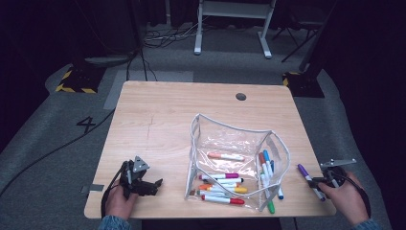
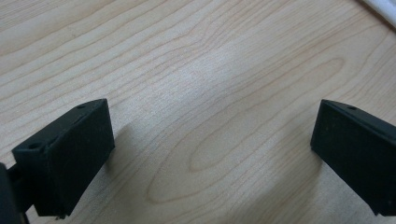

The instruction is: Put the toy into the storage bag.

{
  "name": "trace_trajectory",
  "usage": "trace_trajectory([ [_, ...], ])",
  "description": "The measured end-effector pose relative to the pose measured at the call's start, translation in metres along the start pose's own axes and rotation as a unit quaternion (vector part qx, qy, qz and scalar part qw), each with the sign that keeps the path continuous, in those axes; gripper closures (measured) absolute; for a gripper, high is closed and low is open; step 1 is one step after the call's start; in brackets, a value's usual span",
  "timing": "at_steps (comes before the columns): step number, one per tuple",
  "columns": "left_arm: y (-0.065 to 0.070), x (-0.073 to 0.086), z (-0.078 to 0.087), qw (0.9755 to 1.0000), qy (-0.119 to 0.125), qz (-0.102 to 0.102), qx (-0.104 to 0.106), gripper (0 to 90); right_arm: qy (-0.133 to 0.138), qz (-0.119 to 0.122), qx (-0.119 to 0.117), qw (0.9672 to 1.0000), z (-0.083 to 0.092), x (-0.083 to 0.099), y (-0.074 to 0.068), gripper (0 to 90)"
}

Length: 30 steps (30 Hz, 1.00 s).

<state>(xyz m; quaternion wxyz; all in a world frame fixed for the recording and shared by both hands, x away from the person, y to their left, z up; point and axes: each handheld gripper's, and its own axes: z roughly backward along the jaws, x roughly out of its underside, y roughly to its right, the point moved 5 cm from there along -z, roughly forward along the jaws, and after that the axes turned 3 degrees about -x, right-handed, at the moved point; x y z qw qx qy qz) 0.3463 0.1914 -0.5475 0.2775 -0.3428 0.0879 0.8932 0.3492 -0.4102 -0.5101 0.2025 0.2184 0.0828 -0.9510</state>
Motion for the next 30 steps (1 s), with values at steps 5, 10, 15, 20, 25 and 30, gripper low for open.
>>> trace_trajectory([
  [5, 0.001, 0.001, 0.0, 1.0, 0.001, 0.003, 0.002, 0.0, 0.018, 0.01, -0.02, 0.9996, 0.018, -0.014, -0.007, 77.0],
  [10, 0.002, 0.003, 0.001, 1.0, 0.003, 0.002, 0.004, 0.0, 0.04, 0.024, -0.033, 0.9984, 0.04, -0.034, -0.015, 77.0],
  [15, 0.001, 0.003, 0.002, 1.0, 0.002, 0.001, 0.004, 0.0, 0.064, 0.044, -0.047, 0.9959, 0.062, -0.054, -0.024, 77.0],
  [20, 0.001, 0.003, 0.002, 1.0, 0.002, 0.001, 0.003, 0.0, 0.085, 0.066, -0.059, 0.9925, 0.082, -0.071, -0.037, 77.0],
  [25, 0.001, 0.003, 0.001, 1.0, 0.002, 0.001, 0.004, 0.0, 0.095, 0.097, -0.062, 0.9888, 0.101, -0.085, -0.052, 77.0],
  [30, 0.002, 0.002, 0.001, 1.0, 0.003, 0.002, 0.004, 0.0, 0.105, 0.125, -0.079, 0.9833, 0.12, -0.101, -0.072, 77.0],
])
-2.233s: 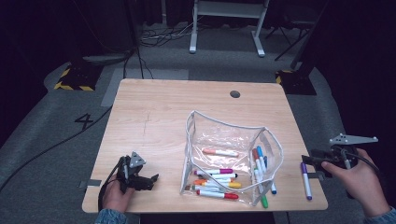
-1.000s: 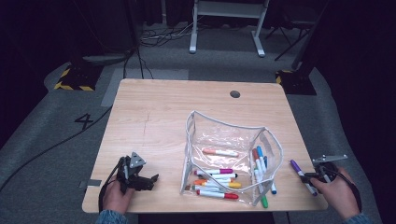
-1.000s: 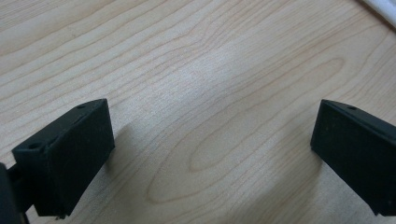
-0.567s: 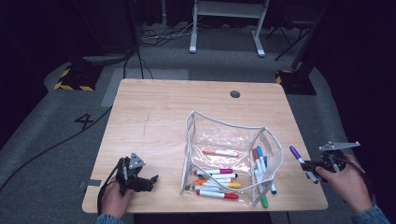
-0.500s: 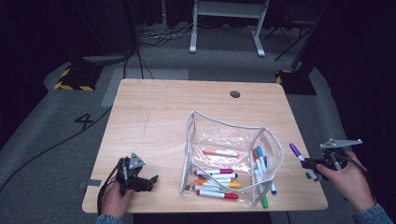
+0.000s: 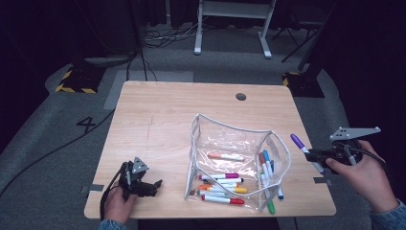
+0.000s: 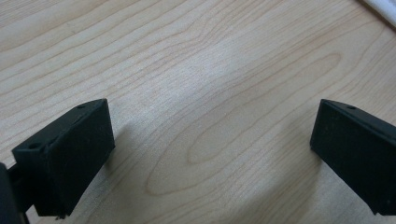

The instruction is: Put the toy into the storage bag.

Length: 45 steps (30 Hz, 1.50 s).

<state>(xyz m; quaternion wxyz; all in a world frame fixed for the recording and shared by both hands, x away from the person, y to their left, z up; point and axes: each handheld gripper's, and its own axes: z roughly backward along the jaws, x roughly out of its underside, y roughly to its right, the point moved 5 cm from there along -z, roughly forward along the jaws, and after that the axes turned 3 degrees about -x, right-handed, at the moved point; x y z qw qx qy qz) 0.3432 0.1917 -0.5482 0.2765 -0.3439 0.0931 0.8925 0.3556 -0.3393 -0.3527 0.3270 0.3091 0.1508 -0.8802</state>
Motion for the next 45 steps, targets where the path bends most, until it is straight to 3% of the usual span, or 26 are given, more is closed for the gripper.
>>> trace_trajectory([
  [12, 0.0, 0.0, 0.0, 1.0, -0.001, -0.001, 0.0, 0.0, 0.004, 0.074, -0.041, 0.9964, 0.008, -0.052, -0.045, 76.9],
  [16, 0.0, 0.0, 0.0, 1.0, 0.0, 0.0, 0.0, 0.0, 0.0, 0.1, -0.064, 0.9929, 0.004, -0.066, -0.065, 76.9],
  [24, 0.0, 0.0, 0.0, 1.0, -0.001, -0.001, 0.0, 0.0, -0.019, 0.14, -0.079, 0.9868, -0.01, -0.087, -0.095, 76.9],
  [34, 0.0, 0.0, 0.0, 1.0, 0.0, 0.0, 0.0, 0.0, -0.057, 0.18, -0.123, 0.9743, -0.034, -0.1, -0.129, 76.9],
  [45, 0.0, 0.0, 0.0, 1.0, 0.0, 0.0, 0.0, 0.0, -0.107, 0.21, -0.149, 0.9603, -0.065, -0.104, -0.156, 76.9],
])
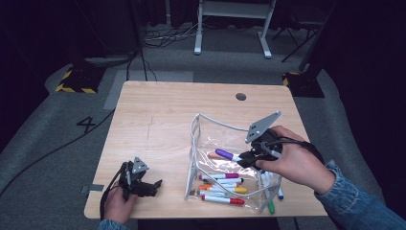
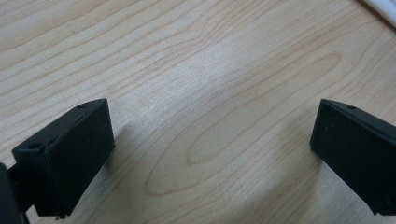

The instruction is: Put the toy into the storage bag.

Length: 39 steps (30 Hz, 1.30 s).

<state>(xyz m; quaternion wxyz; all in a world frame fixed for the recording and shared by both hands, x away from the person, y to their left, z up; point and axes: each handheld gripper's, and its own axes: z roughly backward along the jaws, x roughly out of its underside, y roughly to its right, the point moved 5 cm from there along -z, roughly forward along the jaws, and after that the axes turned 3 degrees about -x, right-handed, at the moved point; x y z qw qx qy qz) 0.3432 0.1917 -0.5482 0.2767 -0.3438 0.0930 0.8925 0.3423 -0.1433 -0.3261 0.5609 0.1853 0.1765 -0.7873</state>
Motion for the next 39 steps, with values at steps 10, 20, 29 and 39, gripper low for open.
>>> trace_trajectory([
  [10, 0.0, 0.0, 0.0, 1.0, 0.0, 0.0, 0.0, 0.0, -0.043, 0.021, -0.029, 0.9984, -0.034, -0.009, -0.006, 76.9],
  [20, 0.0, 0.0, 0.0, 1.0, -0.001, -0.001, 0.0, 0.0, -0.087, 0.026, -0.042, 0.995, -0.063, -0.01, -0.007, 76.9],
  [29, 0.0, 0.0, 0.0, 1.0, -0.001, -0.001, 0.0, 0.0, -0.122, 0.026, -0.056, 0.9906, -0.089, -0.006, -0.007, 76.9],
  [39, 0.0, 0.0, 0.0, 1.0, -0.001, -0.001, 0.0, 0.0, -0.153, 0.033, -0.069, 0.9853, -0.112, 0.003, -0.007, 76.8],
])
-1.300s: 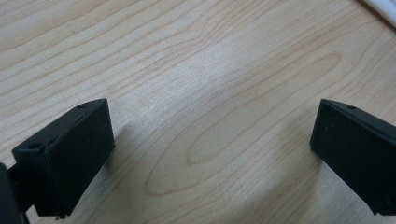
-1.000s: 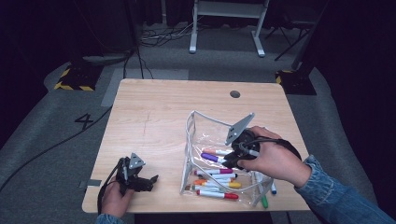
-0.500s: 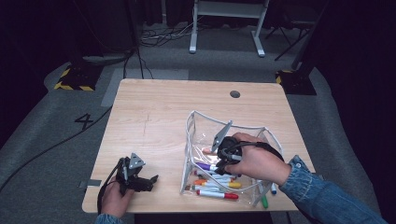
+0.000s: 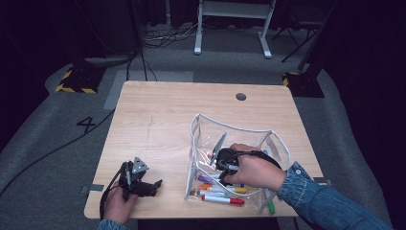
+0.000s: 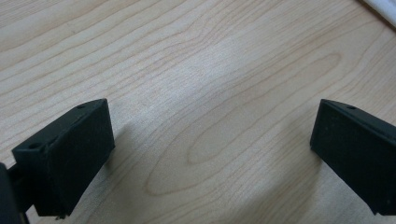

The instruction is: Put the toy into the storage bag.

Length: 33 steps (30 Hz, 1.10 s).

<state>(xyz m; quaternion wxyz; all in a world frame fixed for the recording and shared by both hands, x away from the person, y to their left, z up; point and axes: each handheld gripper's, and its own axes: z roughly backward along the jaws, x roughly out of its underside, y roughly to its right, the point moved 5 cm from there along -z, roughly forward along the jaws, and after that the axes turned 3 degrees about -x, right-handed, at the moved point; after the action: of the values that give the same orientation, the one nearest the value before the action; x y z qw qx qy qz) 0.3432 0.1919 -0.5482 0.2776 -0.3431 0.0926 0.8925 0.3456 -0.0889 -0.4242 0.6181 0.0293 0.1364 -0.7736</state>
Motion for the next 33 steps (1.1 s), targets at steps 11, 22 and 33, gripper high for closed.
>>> trace_trajectory([
  [11, 0.0, 0.0, 0.0, 1.0, 0.0, 0.0, 0.0, 0.0, 0.012, 0.007, 0.033, 0.9993, -0.006, 0.001, 0.007, 64.8],
  [22, 0.0, 0.0, 0.0, 1.0, 0.0, 0.0, 0.0, 0.0, 0.13, 0.0, 0.099, 0.9865, 0.059, 0.011, 0.01, 54.7],
  [33, 0.0, 0.0, 0.0, 1.0, 0.001, 0.001, 0.0, 0.0, 0.212, -0.068, 0.139, 0.9649, 0.121, 0.064, 0.02, 53.4],
])
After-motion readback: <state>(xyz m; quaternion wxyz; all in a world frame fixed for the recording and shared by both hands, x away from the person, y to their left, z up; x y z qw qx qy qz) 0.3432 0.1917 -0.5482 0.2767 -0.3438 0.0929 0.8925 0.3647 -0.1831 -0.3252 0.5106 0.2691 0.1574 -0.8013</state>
